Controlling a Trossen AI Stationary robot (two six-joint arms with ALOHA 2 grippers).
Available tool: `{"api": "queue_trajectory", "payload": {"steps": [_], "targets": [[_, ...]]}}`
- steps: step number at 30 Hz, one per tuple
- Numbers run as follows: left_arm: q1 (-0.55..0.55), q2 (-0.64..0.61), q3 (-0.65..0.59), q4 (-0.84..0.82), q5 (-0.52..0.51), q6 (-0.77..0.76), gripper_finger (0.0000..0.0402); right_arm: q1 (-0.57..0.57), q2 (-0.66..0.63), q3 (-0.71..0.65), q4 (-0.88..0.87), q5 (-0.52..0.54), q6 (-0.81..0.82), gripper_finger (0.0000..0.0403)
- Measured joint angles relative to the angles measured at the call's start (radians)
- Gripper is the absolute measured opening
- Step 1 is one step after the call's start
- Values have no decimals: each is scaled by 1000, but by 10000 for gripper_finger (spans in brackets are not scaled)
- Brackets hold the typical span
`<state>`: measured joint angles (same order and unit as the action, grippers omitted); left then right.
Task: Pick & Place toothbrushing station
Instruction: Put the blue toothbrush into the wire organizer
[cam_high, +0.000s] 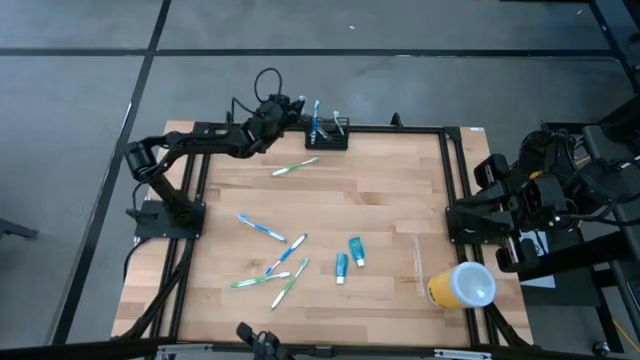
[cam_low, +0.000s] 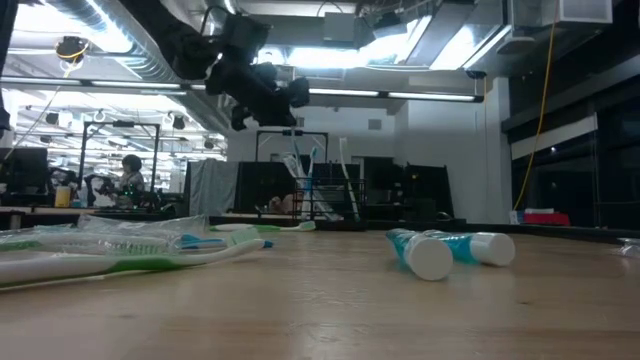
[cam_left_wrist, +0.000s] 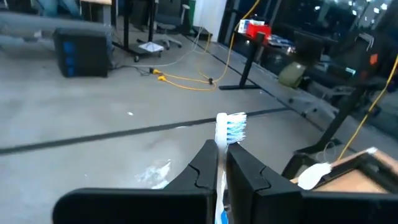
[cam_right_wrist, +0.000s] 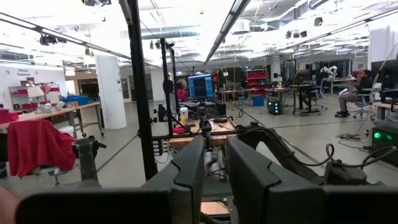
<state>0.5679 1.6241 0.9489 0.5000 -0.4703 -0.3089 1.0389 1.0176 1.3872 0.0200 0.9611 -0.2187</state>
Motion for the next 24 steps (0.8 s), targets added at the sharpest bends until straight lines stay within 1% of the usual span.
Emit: {"api": "queue_trajectory", "payload": {"steps": [4,8,11,13,19,21,22,24], "targets": [[-8,14,0,2,9,74,30,0,0,0,3,-1,1,70],[-12,29,0,24,89,172,59,0,0,0,2,-8,-2,70],[-18,29,0,55,153,181,84,0,0,0,-1,-12,-3,70],[-23,29,0,75,151,182,101,0,0,0,-4,-24,-2,70],[-31,25,0,68,79,179,150,0,6,0,-5,-37,2,70],[-36,-2,0,19,68,182,163,0,9,0,-5,-37,13,70],[-38,-24,0,-32,60,182,169,0,9,0,-4,-37,19,70],[-39,-73,2,-207,29,164,174,0,11,0,-4,-37,21,70]]}}
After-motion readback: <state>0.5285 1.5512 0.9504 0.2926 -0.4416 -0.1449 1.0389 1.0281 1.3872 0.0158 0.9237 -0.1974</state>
